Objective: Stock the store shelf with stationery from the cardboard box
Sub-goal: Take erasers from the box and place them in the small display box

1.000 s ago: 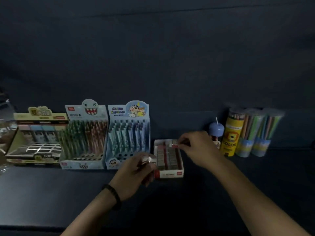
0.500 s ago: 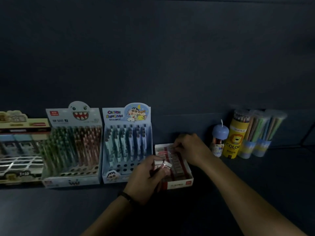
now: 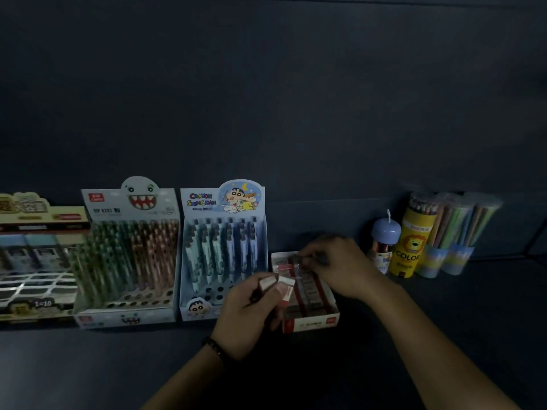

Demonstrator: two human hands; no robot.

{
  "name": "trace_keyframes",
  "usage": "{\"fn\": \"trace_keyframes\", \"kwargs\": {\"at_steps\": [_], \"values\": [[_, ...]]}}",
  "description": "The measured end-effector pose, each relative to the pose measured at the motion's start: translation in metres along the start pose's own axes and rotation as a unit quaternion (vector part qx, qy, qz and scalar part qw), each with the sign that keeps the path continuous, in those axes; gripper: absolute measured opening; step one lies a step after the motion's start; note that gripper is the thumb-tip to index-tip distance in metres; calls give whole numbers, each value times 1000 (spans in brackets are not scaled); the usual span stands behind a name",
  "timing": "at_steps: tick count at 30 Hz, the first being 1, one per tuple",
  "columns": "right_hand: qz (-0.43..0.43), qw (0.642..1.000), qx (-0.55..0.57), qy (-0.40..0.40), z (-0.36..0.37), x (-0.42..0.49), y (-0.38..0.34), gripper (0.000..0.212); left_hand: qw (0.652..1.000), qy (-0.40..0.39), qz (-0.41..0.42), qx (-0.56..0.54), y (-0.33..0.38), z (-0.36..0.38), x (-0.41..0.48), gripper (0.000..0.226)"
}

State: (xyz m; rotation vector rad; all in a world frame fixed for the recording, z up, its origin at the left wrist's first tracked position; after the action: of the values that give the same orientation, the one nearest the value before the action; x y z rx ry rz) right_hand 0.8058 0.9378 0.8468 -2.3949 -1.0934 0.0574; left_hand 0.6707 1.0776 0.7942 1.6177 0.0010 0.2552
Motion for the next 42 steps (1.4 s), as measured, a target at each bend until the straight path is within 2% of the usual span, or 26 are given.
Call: {"fn": "trace_keyframes", "kwargs": {"at_steps": [3, 6, 11, 17, 20, 22, 25, 27, 28, 30, 32, 34, 36, 42], "values": [[-18, 982, 168, 89, -13, -35, -26, 16, 994, 18, -5, -110, -3, 1, -3, 28], [-24, 963, 243, 117, -8, -63, -47, 21, 984, 18, -1, -177, 0, 5, -4, 29], [-46, 967, 217, 127, 7, -76, -70, 38, 985, 44, -16, -164, -6, 0, -5, 31], [-75, 966, 140, 202, 6, -72, -65, 30, 995, 58, 49, -64, 12, -6, -9, 28], [-74, 972, 113, 190, 1, -67, -60, 29, 995, 53, 79, -18, 18, -5, -9, 17], [-48, 976, 102, 185, -8, -60, -50, 21, 996, 60, 69, 17, 12, -6, -8, 13], [-2, 987, 72, 147, -17, -41, -29, 10, 990, 81, 54, 100, 4, -13, -8, 32], [8, 993, 46, 112, -16, -25, -21, 5, 987, 69, 61, 135, 3, -15, -9, 35], [10, 995, 37, 94, -13, -16, -17, 4, 991, 46, 61, 113, 1, -11, -9, 31], [14, 998, 20, 60, -3, 0, -12, 5, 999, 12, 51, 1, 1, -1, -10, 20], [9, 999, -6, 39, 9, 12, -9, 7, 998, 21, 59, -32, 6, 0, -11, 17], [0, 1000, -19, 17, 23, 19, -8, 13, 997, 23, 65, -18, 10, -1, -11, 7], [-5, 1000, -24, 4, 34, 23, -5, 15, 996, 10, 85, 10, 17, -3, -10, 19], [-7, 999, -37, 11, 46, 28, 2, 10, 989, 35, 132, 50, 25, -7, -10, 7]]}}
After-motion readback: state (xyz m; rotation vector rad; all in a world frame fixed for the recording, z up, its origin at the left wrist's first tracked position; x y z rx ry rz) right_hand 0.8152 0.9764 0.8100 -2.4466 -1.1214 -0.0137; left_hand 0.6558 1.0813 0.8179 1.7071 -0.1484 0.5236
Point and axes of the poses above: each hand's wrist, its own x-axis towards the middle knuckle, its own z-axis out of the palm, y = z × x, the point moved 8 cm from there along x, towards the middle knuckle, and after that the axes turned 6 degrees about -y, right-handed, at the moved point
